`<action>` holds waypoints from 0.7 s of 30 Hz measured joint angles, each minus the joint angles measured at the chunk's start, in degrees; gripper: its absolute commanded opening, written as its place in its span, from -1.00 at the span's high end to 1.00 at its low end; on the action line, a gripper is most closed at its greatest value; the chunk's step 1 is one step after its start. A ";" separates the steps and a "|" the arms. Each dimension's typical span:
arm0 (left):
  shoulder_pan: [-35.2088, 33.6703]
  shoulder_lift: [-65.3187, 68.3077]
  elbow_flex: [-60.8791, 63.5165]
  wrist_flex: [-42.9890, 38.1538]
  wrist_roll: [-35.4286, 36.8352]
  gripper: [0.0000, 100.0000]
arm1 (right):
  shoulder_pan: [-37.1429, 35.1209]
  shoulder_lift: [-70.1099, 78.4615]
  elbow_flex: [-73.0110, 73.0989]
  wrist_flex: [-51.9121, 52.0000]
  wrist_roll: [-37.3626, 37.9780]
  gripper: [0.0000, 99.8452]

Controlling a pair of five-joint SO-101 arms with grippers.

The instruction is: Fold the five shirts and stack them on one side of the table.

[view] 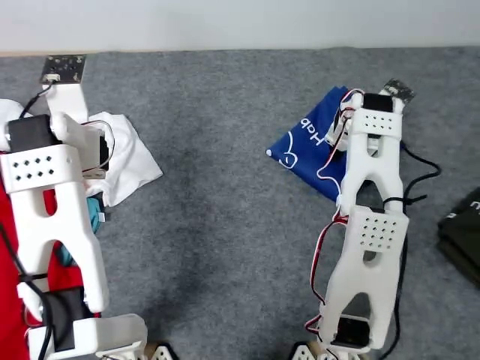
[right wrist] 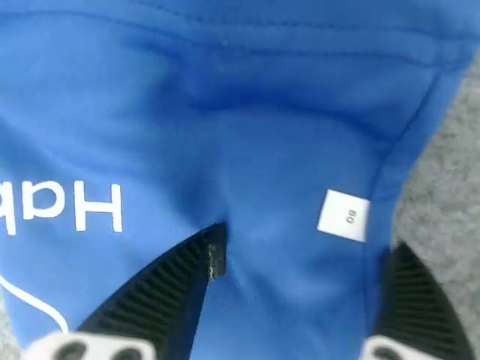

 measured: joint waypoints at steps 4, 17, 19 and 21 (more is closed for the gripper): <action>0.00 0.00 0.00 0.00 0.00 0.99 | 0.00 1.76 0.00 -1.93 0.00 0.22; 0.00 0.00 0.00 0.00 0.00 0.99 | -0.26 5.45 -1.67 -5.54 0.62 0.87; 0.00 0.00 0.00 0.00 0.00 0.99 | 0.00 5.19 -1.67 -5.54 2.99 1.00; 0.00 0.00 0.00 0.00 0.00 0.99 | 0.00 5.10 -1.67 -5.54 5.63 0.95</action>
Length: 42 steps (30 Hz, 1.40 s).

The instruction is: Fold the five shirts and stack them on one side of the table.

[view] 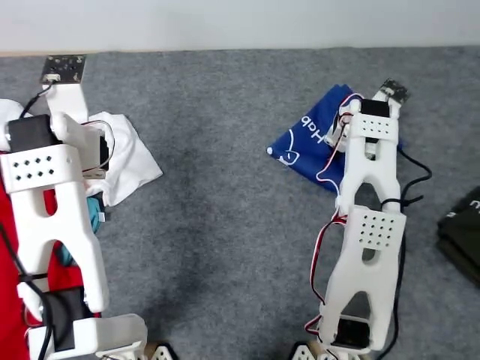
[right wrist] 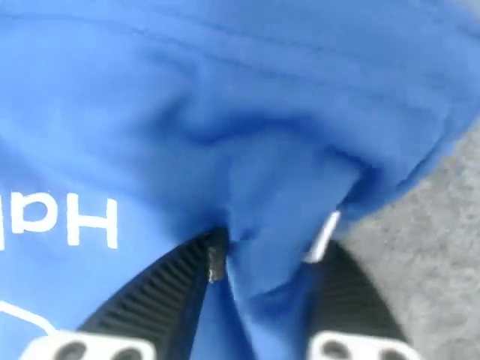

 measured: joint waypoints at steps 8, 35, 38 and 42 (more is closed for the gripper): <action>0.00 0.00 0.00 0.00 0.00 0.99 | 1.14 0.18 -3.25 2.81 4.84 0.98; 0.00 0.00 0.00 0.00 0.00 0.99 | 23.21 -9.14 -23.74 20.13 26.20 0.98; 0.00 0.00 0.00 0.00 0.00 0.99 | 26.37 -9.14 -23.74 20.13 28.92 0.98; 0.00 0.00 0.00 0.00 0.00 0.99 | 29.36 -9.14 -23.74 20.13 32.35 0.98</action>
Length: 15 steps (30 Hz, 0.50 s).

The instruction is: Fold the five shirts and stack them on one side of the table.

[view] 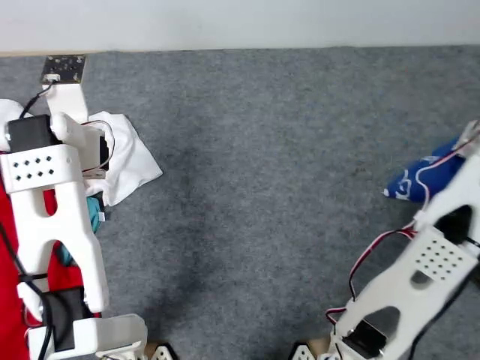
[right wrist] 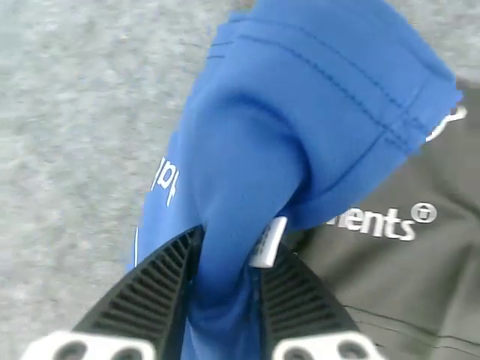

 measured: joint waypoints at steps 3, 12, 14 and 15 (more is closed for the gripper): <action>0.00 0.00 0.00 0.00 0.00 0.99 | 2.20 0.00 0.00 0.00 2.37 0.98; 3.78 0.00 0.00 0.00 0.00 0.99 | 9.85 0.00 0.00 0.00 8.35 0.98; 5.19 0.00 0.00 0.00 0.00 0.99 | 11.08 0.00 0.00 0.00 9.41 0.98; 5.54 0.00 0.00 0.00 0.00 0.99 | 11.69 0.00 0.00 0.00 9.85 0.98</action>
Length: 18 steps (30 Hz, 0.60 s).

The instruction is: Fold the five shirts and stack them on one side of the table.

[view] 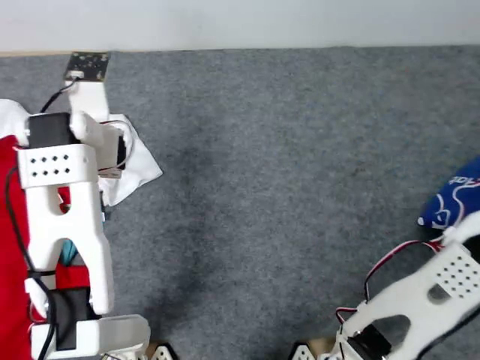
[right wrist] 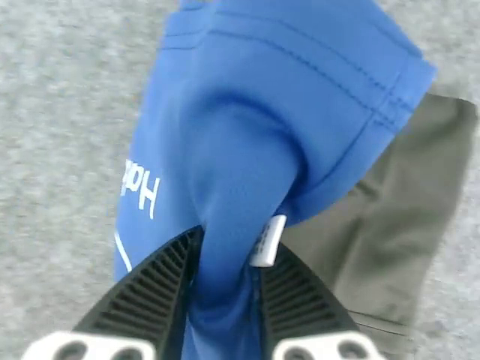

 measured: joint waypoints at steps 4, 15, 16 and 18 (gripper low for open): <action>0.09 0.00 0.00 0.00 0.00 0.99 | 2.73 0.00 0.00 0.00 2.11 0.98; 0.09 0.00 0.00 0.00 0.00 0.99 | 8.88 0.62 0.00 0.00 6.86 0.98; 0.09 0.00 0.00 0.00 0.00 0.99 | 9.32 1.41 0.00 0.00 7.03 0.98; 0.09 0.00 0.00 0.00 0.00 0.99 | 10.11 3.60 0.00 -0.18 7.12 0.98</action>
